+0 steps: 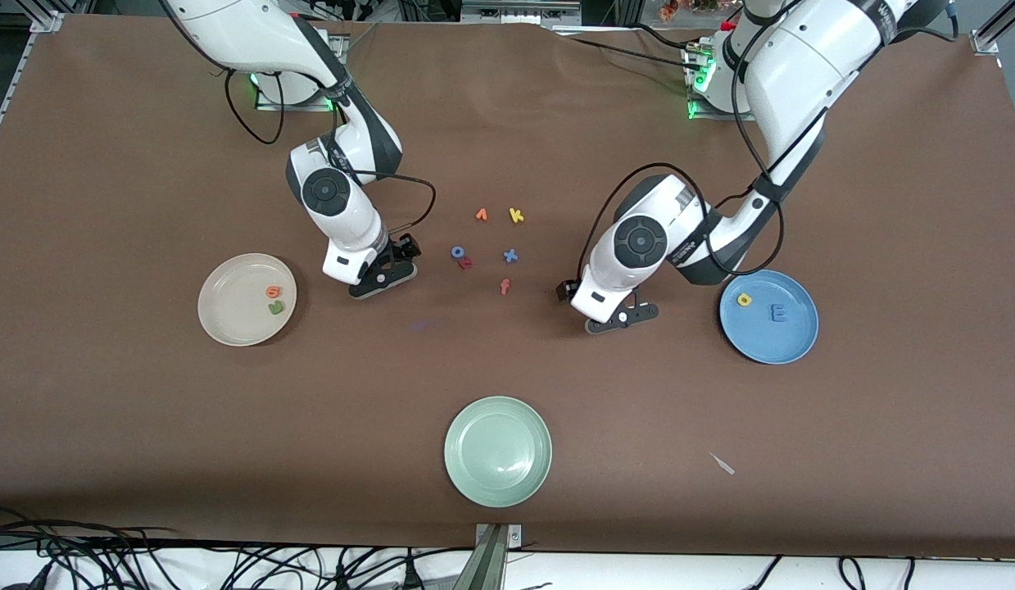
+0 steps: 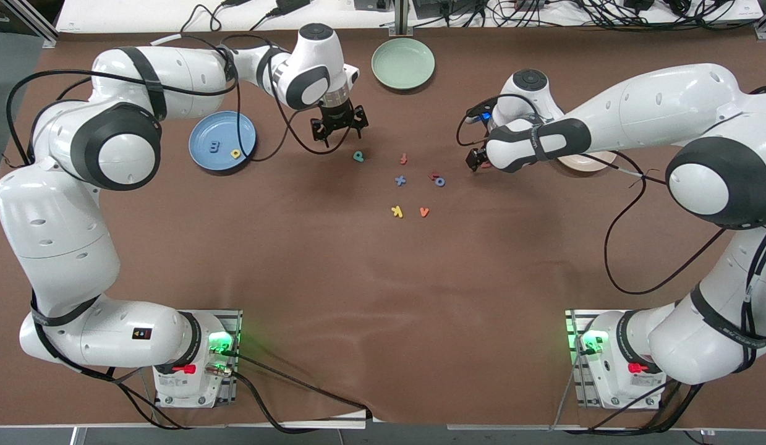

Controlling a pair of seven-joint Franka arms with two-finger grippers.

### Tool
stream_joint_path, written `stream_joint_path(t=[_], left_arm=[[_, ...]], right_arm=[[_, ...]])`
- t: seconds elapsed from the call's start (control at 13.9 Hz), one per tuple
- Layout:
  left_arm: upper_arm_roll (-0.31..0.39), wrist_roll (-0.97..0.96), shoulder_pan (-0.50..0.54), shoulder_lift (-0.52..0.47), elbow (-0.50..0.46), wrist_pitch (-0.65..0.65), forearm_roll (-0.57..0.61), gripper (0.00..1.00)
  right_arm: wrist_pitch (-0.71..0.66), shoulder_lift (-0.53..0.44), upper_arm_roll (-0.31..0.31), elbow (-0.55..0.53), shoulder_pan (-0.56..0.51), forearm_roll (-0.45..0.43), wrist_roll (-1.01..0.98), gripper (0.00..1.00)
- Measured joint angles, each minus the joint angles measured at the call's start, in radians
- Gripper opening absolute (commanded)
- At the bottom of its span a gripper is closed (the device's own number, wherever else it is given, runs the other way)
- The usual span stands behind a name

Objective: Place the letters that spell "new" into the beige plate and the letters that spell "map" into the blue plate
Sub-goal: 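Grasp the pink W with the right gripper while the left gripper reaches the teal P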

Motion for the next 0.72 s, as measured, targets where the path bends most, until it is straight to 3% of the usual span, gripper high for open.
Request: stream_joint_path(t=[0.14,0.22,0.43,0.57,0.72], left_arm=[[0.000,-0.160,-0.024,0.012,0.001,0.015,0.000,1.00],[0.000,-0.241,-0.036,0.020,0.001,0.017,0.000,0.93],[0.005,-0.356,-0.055,0.046,0.001,0.043,0.000,0.56],[0.015,-0.371,-0.056,0.058,0.001,0.078,0.000,0.34],[0.020,-0.372,-0.056,0.068,0.001,0.100,0.000,0.23]], right_arm=[[0.019,0.014,-0.001,0.003,-0.001,-0.004,-0.002,0.80],[0.023,0.018,-0.001,0.005,-0.001,-0.004,-0.002,0.74],[0.025,0.020,-0.001,0.012,-0.001,-0.005,-0.003,0.33],[0.026,0.019,-0.003,0.016,-0.001,-0.005,-0.003,0.15],[0.026,0.019,-0.004,0.018,-0.002,-0.006,-0.003,0.06]])
